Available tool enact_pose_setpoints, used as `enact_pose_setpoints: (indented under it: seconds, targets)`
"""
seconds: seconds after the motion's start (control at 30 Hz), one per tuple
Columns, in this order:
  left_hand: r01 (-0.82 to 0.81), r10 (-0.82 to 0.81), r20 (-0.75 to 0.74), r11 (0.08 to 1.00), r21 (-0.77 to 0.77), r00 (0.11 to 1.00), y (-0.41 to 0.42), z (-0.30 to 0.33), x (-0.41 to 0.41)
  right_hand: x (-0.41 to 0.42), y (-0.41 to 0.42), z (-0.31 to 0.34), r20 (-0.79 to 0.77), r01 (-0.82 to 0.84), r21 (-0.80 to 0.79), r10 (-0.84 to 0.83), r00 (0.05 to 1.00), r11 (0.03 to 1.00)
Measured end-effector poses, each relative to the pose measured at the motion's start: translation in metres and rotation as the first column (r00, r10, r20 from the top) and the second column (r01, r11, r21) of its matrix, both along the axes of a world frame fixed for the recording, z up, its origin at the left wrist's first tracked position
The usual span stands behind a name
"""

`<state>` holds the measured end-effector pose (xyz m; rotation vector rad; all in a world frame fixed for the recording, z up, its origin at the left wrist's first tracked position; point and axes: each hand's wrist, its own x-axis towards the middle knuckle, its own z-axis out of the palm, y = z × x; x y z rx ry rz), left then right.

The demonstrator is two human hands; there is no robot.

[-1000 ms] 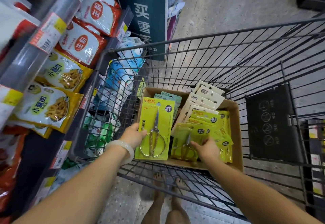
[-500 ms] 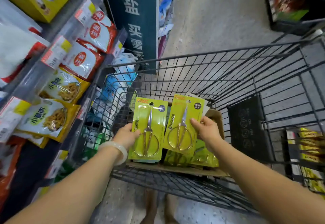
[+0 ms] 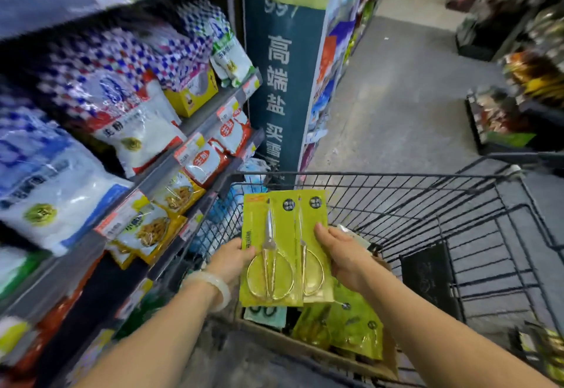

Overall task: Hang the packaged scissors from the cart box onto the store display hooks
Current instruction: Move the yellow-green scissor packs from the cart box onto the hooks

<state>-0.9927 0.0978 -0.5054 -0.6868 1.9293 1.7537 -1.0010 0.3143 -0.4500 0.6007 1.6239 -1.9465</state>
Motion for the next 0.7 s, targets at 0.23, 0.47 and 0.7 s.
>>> enact_pose_setpoints:
  seconds: [0.23,0.47,0.7]
  targets:
    - [-0.296,0.296,-0.046,0.955,0.021,0.954,-0.006,0.068,0.083,0.029,-0.02,0.024,-0.106,-0.373,0.056,0.377,0.92,0.926]
    - [-0.553,0.556,-0.093,0.831,0.059,0.826,-0.044,0.076,0.2,0.086,-0.081,0.033,-0.157,-0.61,0.201,0.639,0.753,0.767]
    - [-0.812,0.811,-0.116,0.581,0.052,0.573,-0.1,0.093,0.345,0.168,-0.194,0.048,-0.226,-0.822,0.159,0.83,0.509,0.547]
